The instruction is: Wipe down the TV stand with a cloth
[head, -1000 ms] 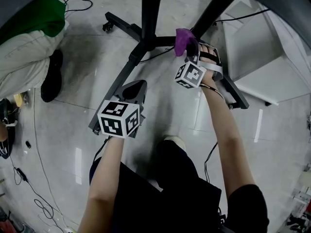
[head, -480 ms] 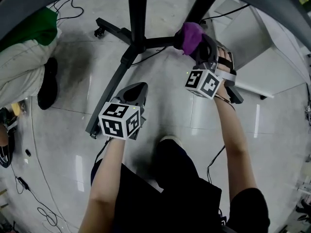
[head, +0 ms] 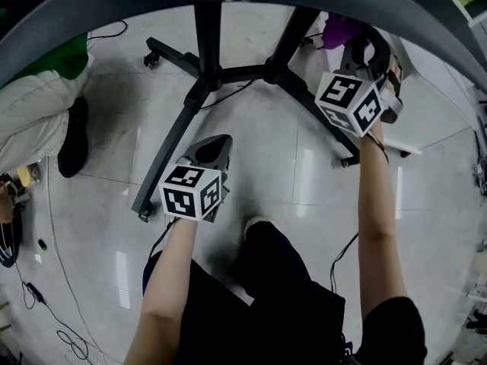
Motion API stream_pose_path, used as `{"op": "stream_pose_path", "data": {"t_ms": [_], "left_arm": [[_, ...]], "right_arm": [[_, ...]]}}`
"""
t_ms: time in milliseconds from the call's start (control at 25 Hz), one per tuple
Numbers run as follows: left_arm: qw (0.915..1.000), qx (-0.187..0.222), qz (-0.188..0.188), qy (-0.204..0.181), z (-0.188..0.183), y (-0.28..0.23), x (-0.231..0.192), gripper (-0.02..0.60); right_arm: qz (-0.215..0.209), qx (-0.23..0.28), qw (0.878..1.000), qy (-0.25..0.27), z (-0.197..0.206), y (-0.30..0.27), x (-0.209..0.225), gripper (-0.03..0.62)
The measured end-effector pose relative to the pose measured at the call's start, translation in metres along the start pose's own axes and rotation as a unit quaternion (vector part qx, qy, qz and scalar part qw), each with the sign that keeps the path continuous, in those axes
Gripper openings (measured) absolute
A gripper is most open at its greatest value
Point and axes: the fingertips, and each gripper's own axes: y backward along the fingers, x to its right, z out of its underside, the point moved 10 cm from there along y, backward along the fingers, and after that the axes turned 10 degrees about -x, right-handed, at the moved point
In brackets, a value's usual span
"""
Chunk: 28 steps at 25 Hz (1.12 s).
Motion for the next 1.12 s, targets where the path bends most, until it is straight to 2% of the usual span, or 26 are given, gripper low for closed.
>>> {"op": "stream_pose_path", "data": {"t_ms": [240, 440, 760, 1120], "left_arm": [[0.9999, 0.0, -0.012, 0.003, 0.001, 0.002, -0.005, 0.006], [0.9997, -0.001, -0.025, 0.006, 0.001, 0.005, -0.012, 0.006], [0.9994, -0.001, -0.034, 0.007, 0.002, 0.009, -0.016, 0.006], [0.9993, -0.004, -0.037, 0.001, 0.001, 0.01, -0.016, 0.006]], "right_arm": [[0.014, -0.011, 0.997, -0.077, -0.019, -0.023, 0.033, 0.069], [0.016, -0.004, 0.994, -0.104, -0.04, -0.039, 0.036, 0.069], [0.004, 0.001, 0.994, -0.112, -0.053, -0.045, 0.018, 0.067], [-0.012, -0.008, 0.997, -0.078, -0.041, -0.042, -0.014, 0.067]]}}
